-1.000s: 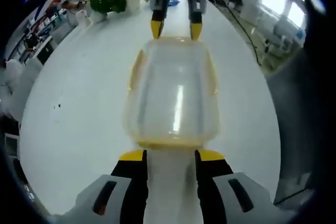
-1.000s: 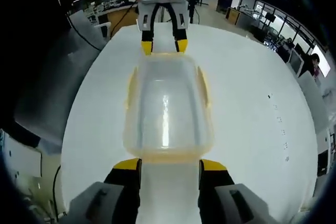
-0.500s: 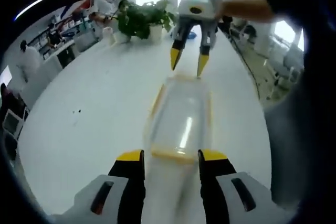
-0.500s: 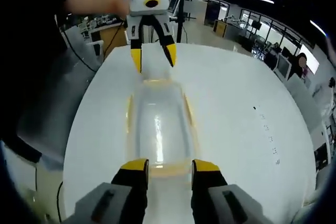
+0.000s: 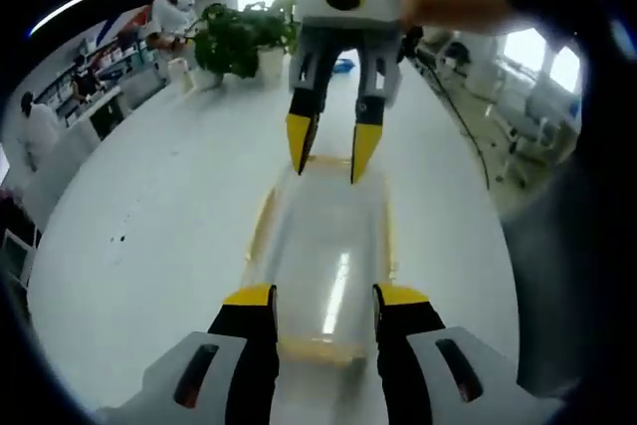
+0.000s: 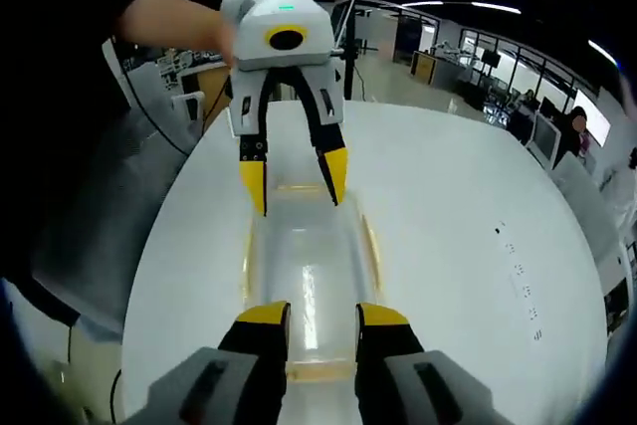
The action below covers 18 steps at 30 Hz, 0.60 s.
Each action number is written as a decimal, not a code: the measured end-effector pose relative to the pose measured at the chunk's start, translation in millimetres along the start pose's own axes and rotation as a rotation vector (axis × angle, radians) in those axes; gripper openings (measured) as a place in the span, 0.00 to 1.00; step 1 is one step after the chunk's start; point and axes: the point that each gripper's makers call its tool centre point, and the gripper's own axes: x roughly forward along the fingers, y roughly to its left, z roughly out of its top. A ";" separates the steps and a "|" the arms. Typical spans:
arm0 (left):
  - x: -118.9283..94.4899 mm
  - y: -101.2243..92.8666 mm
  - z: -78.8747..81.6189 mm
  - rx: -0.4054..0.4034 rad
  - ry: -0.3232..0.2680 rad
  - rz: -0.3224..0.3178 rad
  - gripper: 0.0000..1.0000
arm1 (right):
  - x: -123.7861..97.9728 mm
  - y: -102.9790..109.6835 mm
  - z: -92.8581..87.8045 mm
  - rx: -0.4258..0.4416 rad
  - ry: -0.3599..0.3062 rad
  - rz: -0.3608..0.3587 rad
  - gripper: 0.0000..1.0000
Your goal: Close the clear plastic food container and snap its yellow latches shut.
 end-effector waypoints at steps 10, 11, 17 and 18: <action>21.2 -2.6 22.4 -0.018 -0.047 -0.002 0.34 | 21.6 -1.1 32.2 -0.042 -0.022 0.044 0.26; 22.2 -2.7 24.7 -0.026 -0.058 0.000 0.35 | 23.1 -1.2 33.3 -0.049 -0.019 0.045 0.26; 24.4 -3.3 17.6 -0.030 -0.022 0.007 0.37 | 31.2 -4.2 34.4 -0.074 0.006 0.054 0.27; 23.1 -3.5 17.5 -0.031 -0.028 0.008 0.37 | 31.7 -5.0 35.2 -0.077 0.003 0.054 0.27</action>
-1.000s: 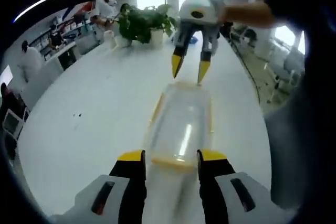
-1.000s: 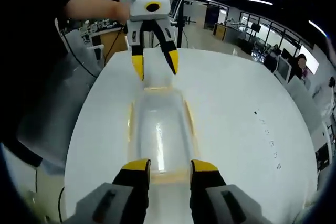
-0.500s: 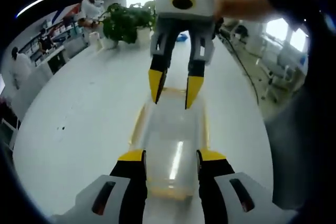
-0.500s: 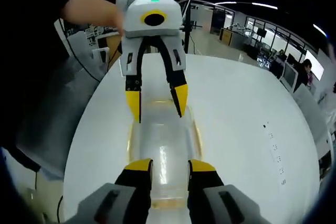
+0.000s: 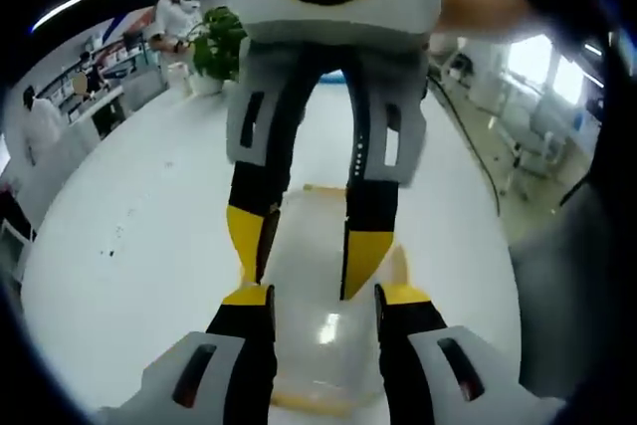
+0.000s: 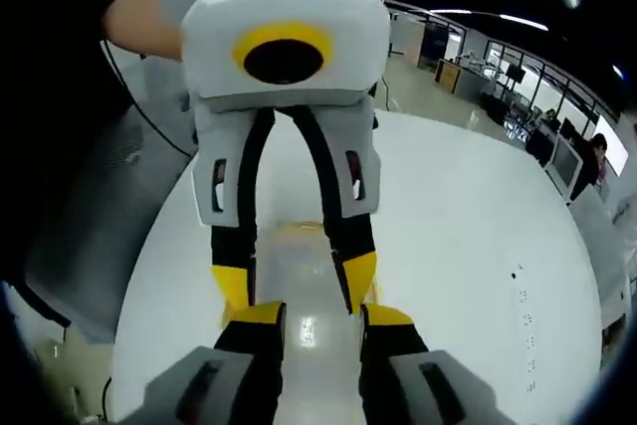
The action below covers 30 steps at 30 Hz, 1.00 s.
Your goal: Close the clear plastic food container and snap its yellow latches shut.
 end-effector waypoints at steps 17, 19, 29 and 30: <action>-5.5 -12.3 -8.6 0.044 0.033 0.061 0.44 | 7.4 -16.7 -5.2 0.004 0.050 0.074 0.52; -7.9 -11.1 -12.6 0.068 0.068 0.109 0.45 | 9.2 -17.0 -6.7 -0.002 0.059 0.083 0.53; 3.3 -28.4 -13.8 0.067 0.126 0.180 0.46 | 24.0 -17.3 -7.3 0.064 0.079 0.177 0.55; 4.5 -30.7 -18.7 0.073 0.157 0.185 0.46 | 24.5 -16.0 -7.3 0.072 0.086 0.190 0.55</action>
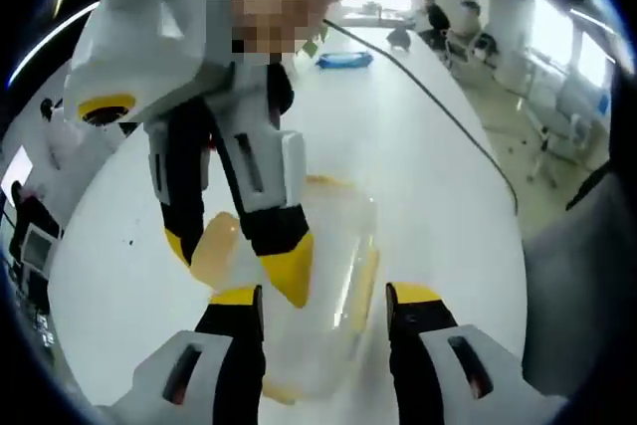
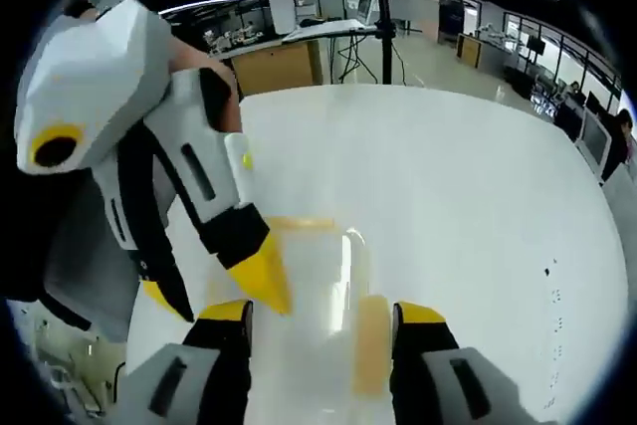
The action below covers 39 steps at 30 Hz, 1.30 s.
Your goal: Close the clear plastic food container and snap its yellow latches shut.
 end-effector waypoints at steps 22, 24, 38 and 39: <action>1.8 11.1 -13.3 0.294 0.001 0.135 0.44 | 11.0 8.9 2.7 0.025 0.127 0.157 0.51; 1.9 10.1 -12.9 0.291 -0.001 0.139 0.44 | 9.6 6.8 2.8 0.028 0.128 0.163 0.49; -1.8 2.9 9.1 0.206 -0.087 0.128 0.35 | -14.4 -3.5 -17.9 0.054 0.139 0.092 0.48; 1.2 3.2 7.2 0.211 -0.076 0.123 0.35 | -14.3 -4.4 -22.5 0.046 0.157 0.087 0.45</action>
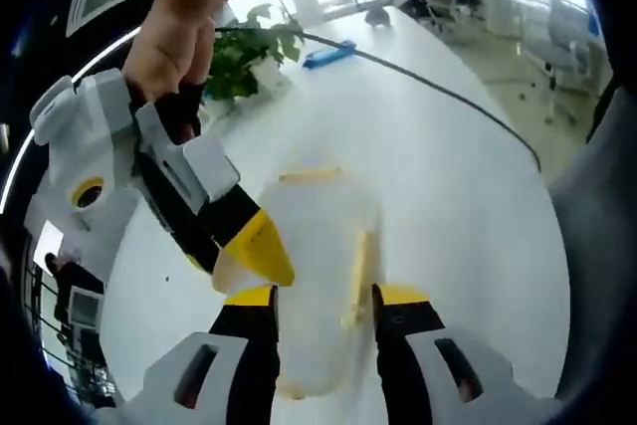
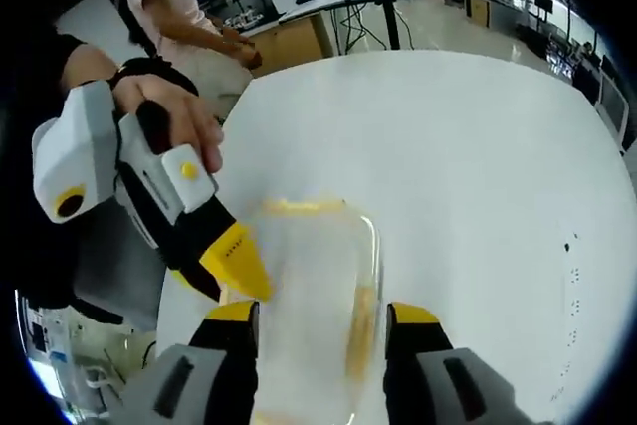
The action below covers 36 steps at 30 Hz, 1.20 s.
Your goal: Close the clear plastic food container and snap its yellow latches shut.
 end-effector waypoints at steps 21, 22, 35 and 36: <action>4.0 -1.7 1.3 0.045 0.022 -0.007 0.31 | -20.3 -5.2 2.5 -0.023 0.021 -0.125 0.44; 4.7 -2.1 1.4 0.050 0.023 -0.008 0.30 | -19.2 -2.3 2.6 -0.023 0.021 -0.099 0.43; 11.2 1.0 1.6 0.093 0.037 0.000 0.29 | 0.7 -3.0 -6.7 0.018 0.122 0.031 0.40; 11.8 0.4 1.8 0.099 0.037 -0.002 0.28 | 1.7 -1.3 -4.4 0.023 0.122 0.036 0.39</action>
